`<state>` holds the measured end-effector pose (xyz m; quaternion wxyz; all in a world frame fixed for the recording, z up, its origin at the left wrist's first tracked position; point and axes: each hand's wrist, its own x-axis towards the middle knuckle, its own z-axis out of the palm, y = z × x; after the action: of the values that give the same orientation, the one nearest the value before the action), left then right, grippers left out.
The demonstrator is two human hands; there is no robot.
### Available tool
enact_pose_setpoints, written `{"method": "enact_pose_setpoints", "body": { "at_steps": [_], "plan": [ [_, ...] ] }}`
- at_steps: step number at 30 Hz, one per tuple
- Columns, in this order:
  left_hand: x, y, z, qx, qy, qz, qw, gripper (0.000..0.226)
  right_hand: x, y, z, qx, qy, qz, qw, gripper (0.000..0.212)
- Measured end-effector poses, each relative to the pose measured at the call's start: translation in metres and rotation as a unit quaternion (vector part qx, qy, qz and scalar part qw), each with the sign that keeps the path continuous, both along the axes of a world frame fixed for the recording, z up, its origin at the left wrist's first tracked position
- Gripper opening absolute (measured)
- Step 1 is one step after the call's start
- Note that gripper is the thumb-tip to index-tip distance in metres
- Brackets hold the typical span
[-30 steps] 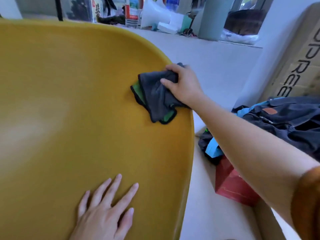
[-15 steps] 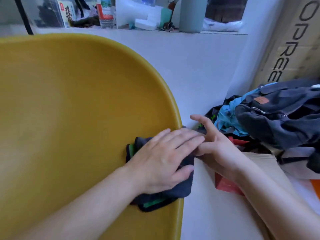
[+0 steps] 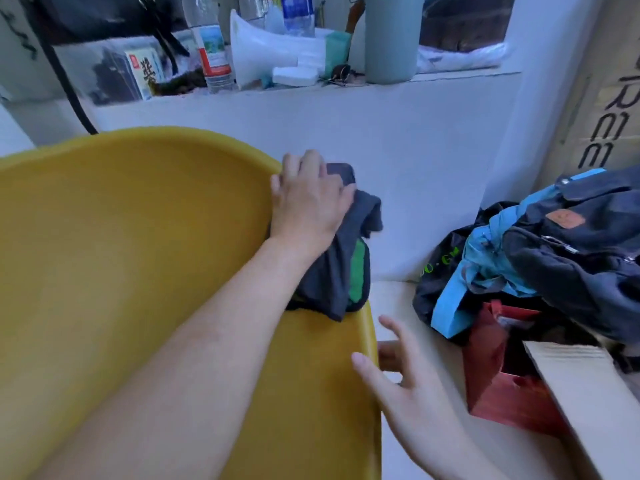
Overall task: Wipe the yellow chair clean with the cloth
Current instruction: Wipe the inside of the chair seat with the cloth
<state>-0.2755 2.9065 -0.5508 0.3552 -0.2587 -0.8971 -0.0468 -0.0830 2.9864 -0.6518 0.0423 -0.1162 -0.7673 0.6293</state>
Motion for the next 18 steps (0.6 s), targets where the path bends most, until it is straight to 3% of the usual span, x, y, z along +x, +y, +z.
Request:
{"method": "enact_pose_setpoints", "body": {
  "at_steps": [2, 4, 8, 13, 18],
  "plan": [
    [-0.002, -0.006, -0.001, -0.08, -0.032, -0.024, 0.996, 0.048, -0.021, 0.002, 0.004, 0.078, 0.028, -0.003, 0.997, 0.025],
    [0.01, -0.019, -0.012, -0.158, -0.015, -0.106, 0.982, 0.041, -0.045, 0.005, 0.012, 0.138, 0.057, -0.012, 0.989, 0.034],
    [-0.014, -0.025, -0.001, -0.242, 0.049, -0.166, 0.955, 0.038, -0.07, 0.007, 0.018, 0.186, 0.05, -0.018, 0.981, 0.026],
    [-0.054, -0.044, 0.033, -0.169, 0.064, -0.124, 0.976, 0.04, -0.07, 0.017, 0.01, 0.186, 0.049, 0.016, 0.981, 0.025],
    [-0.094, -0.096, 0.075, 0.048, -0.009, 0.044, 0.998, 0.048, -0.066, 0.018, 0.003, 0.167, 0.06, 0.013, 0.984, 0.027]
  ]
}}
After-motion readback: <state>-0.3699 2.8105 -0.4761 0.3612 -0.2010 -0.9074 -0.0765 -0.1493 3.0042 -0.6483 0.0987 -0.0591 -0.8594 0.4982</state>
